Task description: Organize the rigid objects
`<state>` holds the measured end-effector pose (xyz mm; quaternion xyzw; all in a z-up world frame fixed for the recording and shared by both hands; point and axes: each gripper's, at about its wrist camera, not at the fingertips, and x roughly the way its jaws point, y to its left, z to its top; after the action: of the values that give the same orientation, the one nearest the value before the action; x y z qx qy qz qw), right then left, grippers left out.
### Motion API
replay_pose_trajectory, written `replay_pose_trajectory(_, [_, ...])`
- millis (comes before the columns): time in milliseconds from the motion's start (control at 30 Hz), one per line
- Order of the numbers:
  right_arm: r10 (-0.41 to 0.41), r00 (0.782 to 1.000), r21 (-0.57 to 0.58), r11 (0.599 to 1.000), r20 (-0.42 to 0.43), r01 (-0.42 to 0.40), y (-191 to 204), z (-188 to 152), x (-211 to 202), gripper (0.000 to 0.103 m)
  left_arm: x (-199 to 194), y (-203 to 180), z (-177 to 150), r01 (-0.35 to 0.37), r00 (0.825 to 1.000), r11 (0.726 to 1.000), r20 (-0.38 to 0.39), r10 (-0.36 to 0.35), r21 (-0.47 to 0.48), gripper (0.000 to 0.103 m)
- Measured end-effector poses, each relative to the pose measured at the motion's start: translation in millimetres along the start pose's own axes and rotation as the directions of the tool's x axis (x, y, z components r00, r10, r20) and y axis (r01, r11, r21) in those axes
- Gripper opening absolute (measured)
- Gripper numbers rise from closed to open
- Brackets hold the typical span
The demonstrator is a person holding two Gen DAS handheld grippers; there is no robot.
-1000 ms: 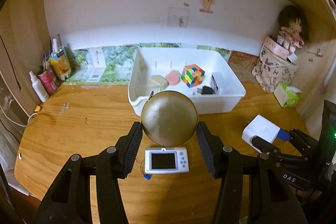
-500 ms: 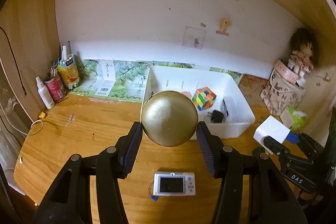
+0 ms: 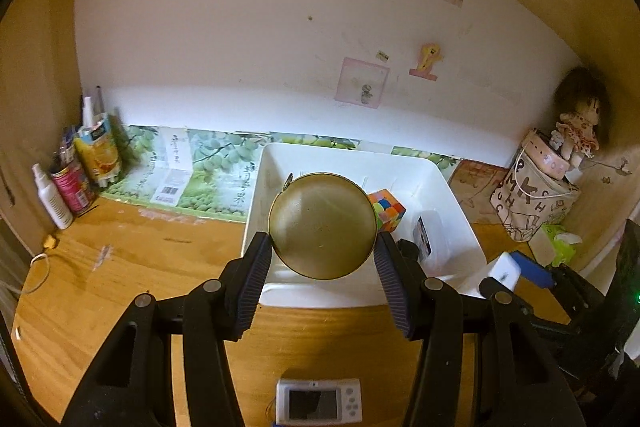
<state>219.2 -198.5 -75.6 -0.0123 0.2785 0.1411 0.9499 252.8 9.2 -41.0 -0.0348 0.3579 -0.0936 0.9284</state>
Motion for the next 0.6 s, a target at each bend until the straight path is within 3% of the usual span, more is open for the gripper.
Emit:
replay_pose_trajectory(33, [0.008, 1.0, -0.002, 1.0, 0.017, -0.008, 0.2, 2.6, 0.8, 0.043, 5.5, 0.1, 2.6, 0.002, 1.0, 1.0, -0.007, -0.002, 0.0, 0.057])
replay_pose_trajectory(200, [0.036, 0.995, -0.023, 0.999, 0.091, -0.034, 2.3, 21.5, 8.8, 0.043, 33.6, 2.4, 14.7, 0.013, 0.999, 1.0, -0.04, -0.014, -0.019, 0.057])
replay_pose_trajectory(600, [0.084, 0.996, 0.007, 0.996, -0.023, -0.084, -7.9, 22.8, 64.2, 0.043, 91.6, -6.2, 18.7, 0.04, 0.987, 0.999, -0.158, -0.041, -0.013, 0.058])
